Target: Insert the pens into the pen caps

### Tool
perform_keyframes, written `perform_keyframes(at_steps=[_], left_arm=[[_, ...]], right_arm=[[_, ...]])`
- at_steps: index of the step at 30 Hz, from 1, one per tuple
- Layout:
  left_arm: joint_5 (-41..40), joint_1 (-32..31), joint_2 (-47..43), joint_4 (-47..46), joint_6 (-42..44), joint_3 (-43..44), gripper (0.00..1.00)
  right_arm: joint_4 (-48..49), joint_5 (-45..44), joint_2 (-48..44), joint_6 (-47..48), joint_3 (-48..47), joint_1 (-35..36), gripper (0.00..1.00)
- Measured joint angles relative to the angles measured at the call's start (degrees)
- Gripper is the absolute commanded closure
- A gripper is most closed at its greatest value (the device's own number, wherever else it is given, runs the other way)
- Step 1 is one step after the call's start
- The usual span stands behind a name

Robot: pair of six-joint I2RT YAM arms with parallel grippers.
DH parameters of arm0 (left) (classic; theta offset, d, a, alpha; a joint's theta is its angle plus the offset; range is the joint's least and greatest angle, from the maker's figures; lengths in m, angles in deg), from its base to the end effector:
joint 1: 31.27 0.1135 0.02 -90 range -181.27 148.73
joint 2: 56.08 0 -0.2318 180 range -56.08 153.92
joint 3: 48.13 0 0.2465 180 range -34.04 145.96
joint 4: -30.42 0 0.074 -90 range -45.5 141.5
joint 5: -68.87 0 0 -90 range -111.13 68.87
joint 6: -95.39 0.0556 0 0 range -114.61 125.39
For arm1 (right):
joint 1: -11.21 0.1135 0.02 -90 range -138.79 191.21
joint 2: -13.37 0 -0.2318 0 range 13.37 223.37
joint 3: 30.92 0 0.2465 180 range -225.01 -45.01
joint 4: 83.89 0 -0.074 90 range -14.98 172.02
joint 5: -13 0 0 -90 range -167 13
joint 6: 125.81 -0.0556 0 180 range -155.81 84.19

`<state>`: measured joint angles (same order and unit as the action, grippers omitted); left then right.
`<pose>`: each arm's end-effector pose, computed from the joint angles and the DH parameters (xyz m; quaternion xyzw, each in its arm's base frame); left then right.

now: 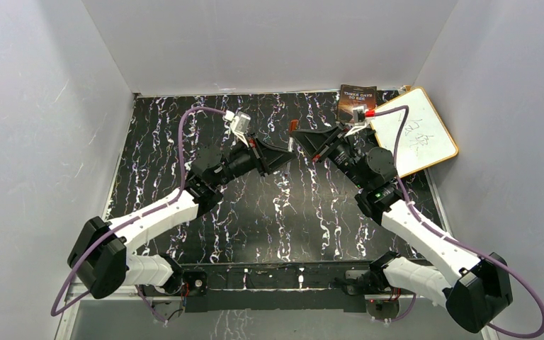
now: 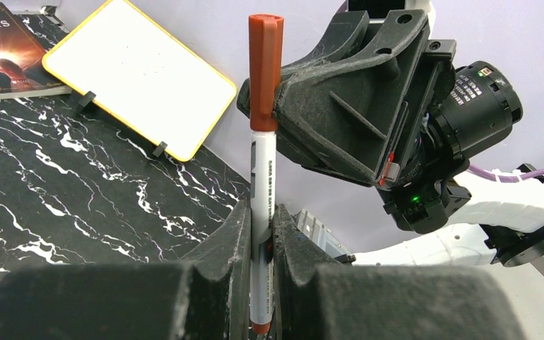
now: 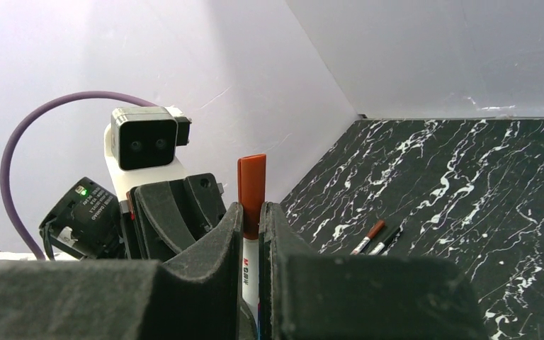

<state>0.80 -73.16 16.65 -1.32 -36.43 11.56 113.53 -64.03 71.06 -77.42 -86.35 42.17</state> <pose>0.2171 -0.2226 0.3195 0.1549 0.5721 -0.6149 0.5202 0.2218 0.1476 0.3332 -0.0333 0.6095 0.5223 0.5955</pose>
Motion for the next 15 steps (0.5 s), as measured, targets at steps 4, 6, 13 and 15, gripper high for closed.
perform_keyframes(at_steps=[4, 6, 13, 15], left_arm=[[0.13, -0.07, 0.00, 1.07, 0.46, 0.92, 1.00], [0.09, -0.07, -0.02, 1.79, 1.09, 1.29, 1.00], [2.95, 0.33, -0.17, 4.59, 8.00, 3.10, 1.00], [3.91, 0.52, -0.61, 4.79, 10.16, 3.23, 1.00]], right_arm=[[-0.09, -0.50, -0.44, 1.36, 0.00, 0.04, 1.00], [-0.11, -0.63, -0.50, 1.95, 0.00, 0.04, 1.00], [-0.42, -0.13, -1.16, 2.82, -0.26, 0.04, 1.00], [-2.12, 0.74, -1.42, 3.65, -1.66, 0.04, 1.00]])
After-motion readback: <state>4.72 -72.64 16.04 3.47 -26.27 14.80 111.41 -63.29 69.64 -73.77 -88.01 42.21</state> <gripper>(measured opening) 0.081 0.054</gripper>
